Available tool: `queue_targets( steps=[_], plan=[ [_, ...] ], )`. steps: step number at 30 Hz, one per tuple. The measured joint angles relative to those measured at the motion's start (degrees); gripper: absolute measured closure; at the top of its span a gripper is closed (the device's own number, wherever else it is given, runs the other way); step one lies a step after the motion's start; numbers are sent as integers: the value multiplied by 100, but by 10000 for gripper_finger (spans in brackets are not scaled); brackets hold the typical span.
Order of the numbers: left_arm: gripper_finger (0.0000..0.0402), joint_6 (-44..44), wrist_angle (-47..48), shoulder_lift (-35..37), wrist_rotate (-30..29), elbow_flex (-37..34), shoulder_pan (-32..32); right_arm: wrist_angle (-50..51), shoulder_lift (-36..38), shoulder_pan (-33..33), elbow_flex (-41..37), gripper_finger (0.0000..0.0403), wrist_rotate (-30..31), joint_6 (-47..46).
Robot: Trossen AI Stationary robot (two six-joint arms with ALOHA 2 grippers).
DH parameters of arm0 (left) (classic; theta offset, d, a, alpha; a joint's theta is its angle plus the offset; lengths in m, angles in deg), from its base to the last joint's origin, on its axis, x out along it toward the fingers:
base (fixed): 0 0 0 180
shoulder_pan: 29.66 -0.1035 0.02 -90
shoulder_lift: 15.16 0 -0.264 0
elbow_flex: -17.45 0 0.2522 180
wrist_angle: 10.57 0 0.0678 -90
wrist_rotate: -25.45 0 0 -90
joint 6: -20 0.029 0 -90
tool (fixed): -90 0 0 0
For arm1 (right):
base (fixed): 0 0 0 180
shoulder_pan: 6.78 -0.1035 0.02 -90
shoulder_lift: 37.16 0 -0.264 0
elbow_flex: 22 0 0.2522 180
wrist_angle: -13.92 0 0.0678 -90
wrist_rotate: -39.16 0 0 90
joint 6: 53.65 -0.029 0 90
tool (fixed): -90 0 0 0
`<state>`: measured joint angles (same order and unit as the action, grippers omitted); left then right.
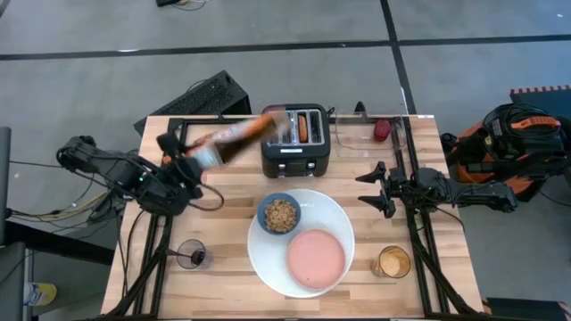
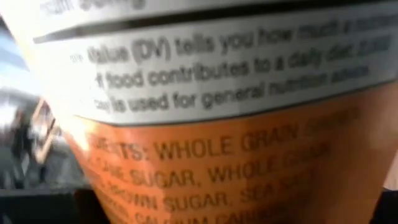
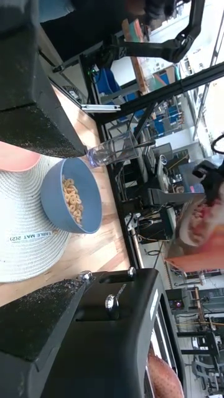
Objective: Arrange a breakfast setting
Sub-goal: Pour the cereal into the blue bowl
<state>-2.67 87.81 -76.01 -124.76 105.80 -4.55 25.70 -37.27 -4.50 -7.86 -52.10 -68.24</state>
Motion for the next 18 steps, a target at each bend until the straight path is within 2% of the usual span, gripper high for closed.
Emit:
queue_targets(
  steps=[6, 10, 14, 18],
  plan=[
    [170, -2065, -28, 94, -448, -20, -151, 1, -1, 0, -2, 47, 0, 0],
    [170, -3360, -23, 91, -1055, -310, -390, 1, 0, 1, -2, 47, 0, 0],
    [170, -4459, -136, 91, -1494, -846, -747, 1, 1, 0, -2, 47, 0, 0],
    [170, -5025, -611, 89, -1623, -1561, -1109, 1, 1, 2, -2, 47, 0, 0]
  ],
)
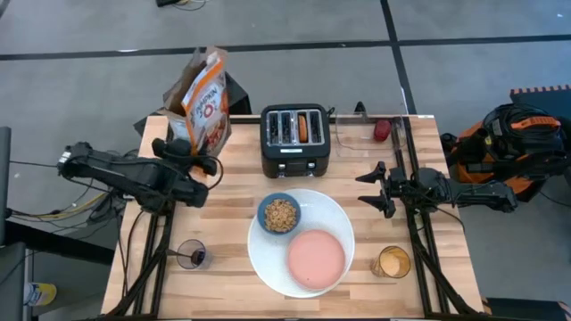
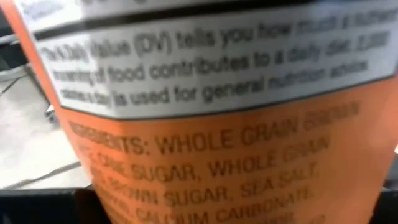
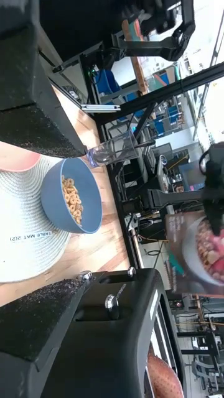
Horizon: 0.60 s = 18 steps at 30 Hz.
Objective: Arrange a breakfast setting
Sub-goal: Pour the cereal into the blue bowl
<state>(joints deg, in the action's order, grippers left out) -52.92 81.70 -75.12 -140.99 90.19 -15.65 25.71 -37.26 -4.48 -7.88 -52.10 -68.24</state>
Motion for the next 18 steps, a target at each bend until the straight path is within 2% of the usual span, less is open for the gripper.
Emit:
queue_targets(
  steps=[4, 9, 15, 18],
  plan=[
    [170, 60, -953, -7, -348, -787, -232, 0, 0, -1, 0, 47, 0, 0],
    [170, 479, -2696, -13, -846, -1733, -466, 0, 0, -2, 2, 47, 0, 0],
    [170, 1592, -4743, -50, -751, -2579, -749, 0, -2, -1, 1, 47, 0, 0],
    [170, 2125, -5400, -154, -694, -2774, -859, 0, 0, 0, 0, 47, 0, 0]
  ],
)
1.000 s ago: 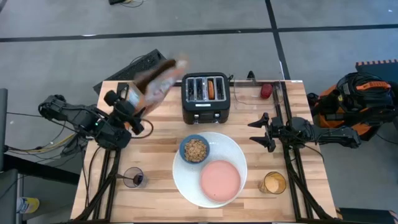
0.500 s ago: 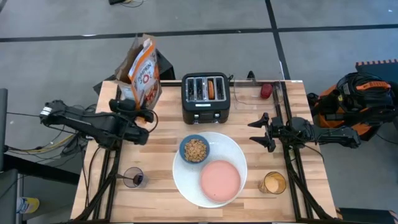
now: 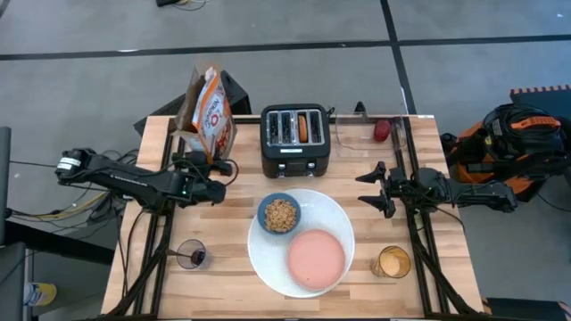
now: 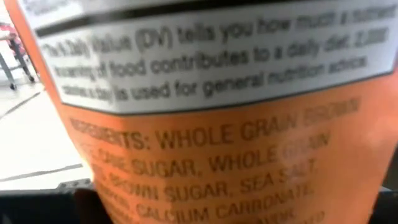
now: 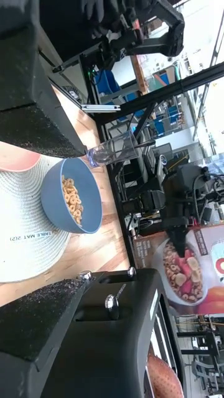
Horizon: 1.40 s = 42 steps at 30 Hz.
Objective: Arrange a breakfast setting
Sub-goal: Pour the cereal into the blue bowl
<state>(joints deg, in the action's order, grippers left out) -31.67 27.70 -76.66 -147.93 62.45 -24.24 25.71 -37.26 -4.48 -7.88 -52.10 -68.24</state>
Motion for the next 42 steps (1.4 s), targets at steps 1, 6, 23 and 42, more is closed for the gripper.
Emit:
queue_targets(
  steps=[1, 6, 23, 42],
  plan=[
    [170, 159, -169, -59, 14, -45, -32, -2, -2, -2, 0, 47, 0, 0],
    [170, 36, -436, -456, 54, -193, -172, 0, -1, -2, 2, 47, 0, 0],
    [151, -2060, -819, -2208, 64, -220, -230, 0, -1, -2, 1, 47, 0, 0],
    [54, -1667, -951, -2242, 1078, 80, -430, 0, 0, -1, 0, 47, 0, 0]
  ],
)
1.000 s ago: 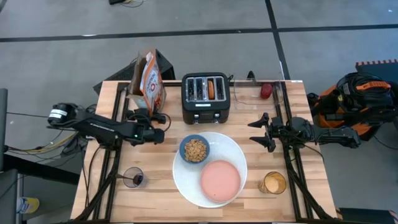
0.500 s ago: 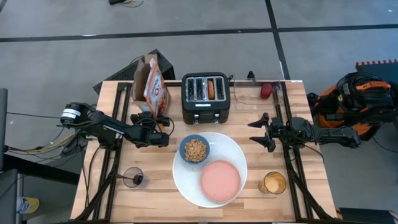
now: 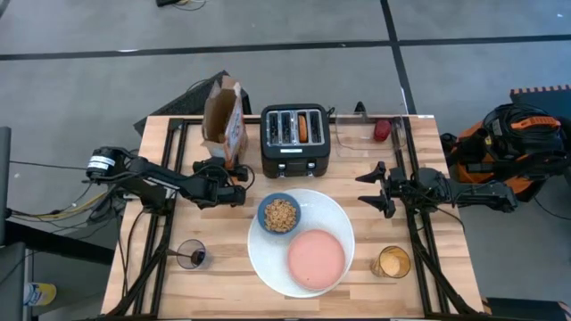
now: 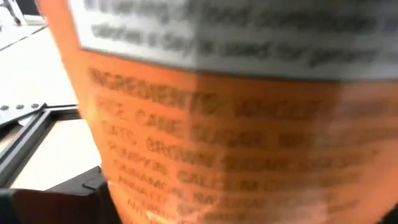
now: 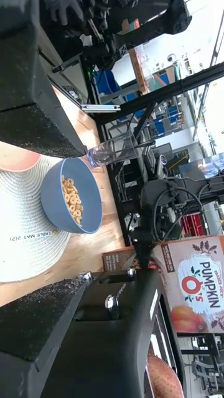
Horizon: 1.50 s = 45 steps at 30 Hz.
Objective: Arrange a breakfast setting
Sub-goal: Pour the cereal into the blue bowl, then put the black spoon to the left of the blue bowl
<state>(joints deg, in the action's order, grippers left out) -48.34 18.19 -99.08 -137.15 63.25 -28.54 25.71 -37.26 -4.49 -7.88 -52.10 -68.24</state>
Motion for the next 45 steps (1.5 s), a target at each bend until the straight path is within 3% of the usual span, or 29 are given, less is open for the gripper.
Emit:
queue_targets(
  steps=[6, 11, 26, 31, 40, 45],
  plan=[
    [30, -360, 7, 1, 68, 6, -33, 0, -1, 0, 2, 47, 0, 0],
    [7, -460, 74, 227, 453, 6, -21, 0, -1, 0, -1, 47, 0, 0],
    [2, 765, 359, 1382, 607, 6, 454, 0, -2, -1, -1, 47, -4, 0],
    [2, 843, 736, 1850, 571, 6, 650, 0, 0, 0, 0, 47, -4, 0],
    [2, 1906, 1078, 3069, 641, 4, 1310, 0, -2, 0, 0, 47, -7, 0],
    [2, 2583, 1376, 3979, 1256, -39, 1889, 0, 0, -1, 0, 47, -7, 0]
  ],
)
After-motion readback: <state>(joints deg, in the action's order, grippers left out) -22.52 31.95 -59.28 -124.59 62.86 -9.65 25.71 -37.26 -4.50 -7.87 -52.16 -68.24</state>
